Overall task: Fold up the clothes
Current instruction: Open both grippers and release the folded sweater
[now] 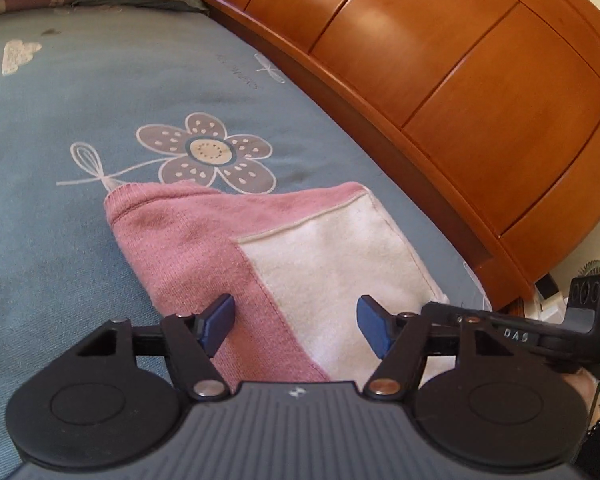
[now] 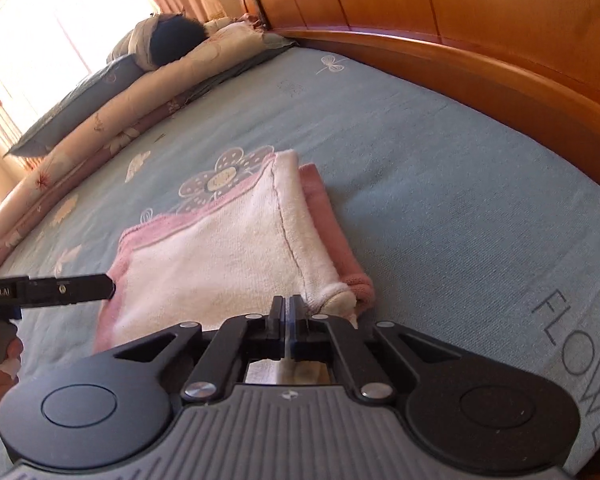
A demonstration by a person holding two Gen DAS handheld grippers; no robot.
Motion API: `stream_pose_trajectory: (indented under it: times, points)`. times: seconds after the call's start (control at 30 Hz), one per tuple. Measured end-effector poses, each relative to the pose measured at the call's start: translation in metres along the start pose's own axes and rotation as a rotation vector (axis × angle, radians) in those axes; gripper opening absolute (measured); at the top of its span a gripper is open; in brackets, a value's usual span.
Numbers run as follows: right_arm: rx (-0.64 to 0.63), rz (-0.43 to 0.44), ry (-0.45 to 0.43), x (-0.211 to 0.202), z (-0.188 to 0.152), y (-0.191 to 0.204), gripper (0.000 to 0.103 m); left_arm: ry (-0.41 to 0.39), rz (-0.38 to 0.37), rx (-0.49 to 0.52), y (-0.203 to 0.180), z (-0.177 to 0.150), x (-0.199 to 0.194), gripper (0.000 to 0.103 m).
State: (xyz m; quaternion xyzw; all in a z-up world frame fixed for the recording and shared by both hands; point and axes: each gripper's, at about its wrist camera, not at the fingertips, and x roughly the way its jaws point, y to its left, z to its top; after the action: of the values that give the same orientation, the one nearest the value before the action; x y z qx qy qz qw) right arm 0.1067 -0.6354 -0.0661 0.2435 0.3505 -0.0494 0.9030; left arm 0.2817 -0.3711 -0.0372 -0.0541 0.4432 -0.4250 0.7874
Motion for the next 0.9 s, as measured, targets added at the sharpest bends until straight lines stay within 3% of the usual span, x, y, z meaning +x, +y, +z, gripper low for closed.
stream_pose_trajectory:
  times: [0.07,0.2,0.3,0.33,0.37,0.53,0.63,0.7,0.77,0.83,0.9]
  points:
    - [-0.047,0.004,-0.034,-0.016,-0.002,0.010,0.016,-0.002,-0.035,0.035,-0.010,-0.004,-0.011,0.069]
    - [-0.150,0.016,-0.003,-0.032,-0.015,0.026,0.019,0.022,-0.093,0.085,-0.029,-0.021,-0.020,0.073]
    - [-0.221,-0.159,0.013,-0.024,-0.025,0.019,0.015,0.058,-0.075,0.107,-0.035,-0.034,-0.013,0.074]
    - [-0.204,-0.216,0.005,-0.023,-0.025,0.011,0.024,0.065,-0.055,0.114,-0.036,-0.038,-0.011,0.073]
    - [-0.164,-0.208,-0.006,-0.027,-0.025,0.003,0.034,0.065,-0.057,0.117,-0.036,-0.039,-0.014,0.073]
    - [-0.111,-0.139,-0.093,-0.059,-0.024,0.002,0.034,0.064,-0.097,0.132,-0.042,-0.045,-0.026,0.075]
    - [-0.115,-0.043,-0.076,-0.063,-0.029,0.012,0.034,0.069,-0.129,0.165,-0.052,-0.051,-0.029,0.077]
    - [-0.131,-0.039,-0.027,-0.056,-0.035,0.014,0.034,0.087,-0.147,0.188,-0.057,-0.058,-0.027,0.079]
    - [-0.124,-0.088,0.003,-0.048,-0.041,0.011,0.032,0.117,-0.118,0.191,-0.056,-0.067,-0.021,0.079]
    - [-0.066,-0.068,-0.012,-0.053,-0.040,0.006,0.032,0.163,-0.059,0.169,-0.050,-0.074,-0.015,0.078]
    - [-0.059,-0.063,-0.050,-0.062,-0.033,0.011,0.033,0.158,-0.044,0.160,-0.045,-0.080,-0.021,0.078]
